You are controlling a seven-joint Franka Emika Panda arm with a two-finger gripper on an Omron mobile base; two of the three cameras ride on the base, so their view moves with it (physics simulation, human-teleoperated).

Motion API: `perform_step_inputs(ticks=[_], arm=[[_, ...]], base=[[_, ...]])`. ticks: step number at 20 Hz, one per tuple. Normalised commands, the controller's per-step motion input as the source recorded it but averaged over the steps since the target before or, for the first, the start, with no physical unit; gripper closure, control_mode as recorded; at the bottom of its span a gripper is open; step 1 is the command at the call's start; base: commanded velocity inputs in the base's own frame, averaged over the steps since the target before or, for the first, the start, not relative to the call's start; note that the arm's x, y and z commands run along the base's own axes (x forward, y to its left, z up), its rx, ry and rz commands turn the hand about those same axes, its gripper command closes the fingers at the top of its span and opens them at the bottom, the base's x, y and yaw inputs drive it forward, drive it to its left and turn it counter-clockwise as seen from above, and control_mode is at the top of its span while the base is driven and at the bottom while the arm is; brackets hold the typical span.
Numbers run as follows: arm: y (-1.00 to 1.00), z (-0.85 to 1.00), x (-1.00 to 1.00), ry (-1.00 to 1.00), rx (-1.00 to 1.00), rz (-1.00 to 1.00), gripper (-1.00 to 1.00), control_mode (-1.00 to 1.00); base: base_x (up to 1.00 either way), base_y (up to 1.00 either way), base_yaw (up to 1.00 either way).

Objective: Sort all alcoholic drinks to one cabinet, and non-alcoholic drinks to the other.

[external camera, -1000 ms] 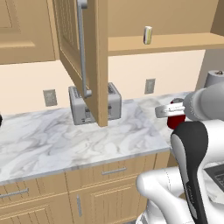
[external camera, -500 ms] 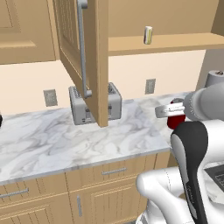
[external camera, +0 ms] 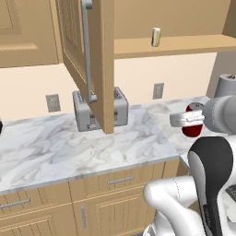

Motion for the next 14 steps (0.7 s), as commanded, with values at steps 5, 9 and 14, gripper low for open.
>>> perform_step_inputs(ticks=[5, 9, 14], arm=[[-0.04, 0.29, -0.11, -0.08, -0.03, 0.05, 1.00, -1.00], [-0.04, 0.25, 0.00, -0.09, 0.00, 0.10, 1.00, -1.00], [0.00, 0.28, 0.00, -0.07, 0.00, 0.09, 1.00, -1.00]], base=[[0.00, 0.00, 0.00], [0.00, 0.00, 0.00], [0.00, 0.00, 0.00]])
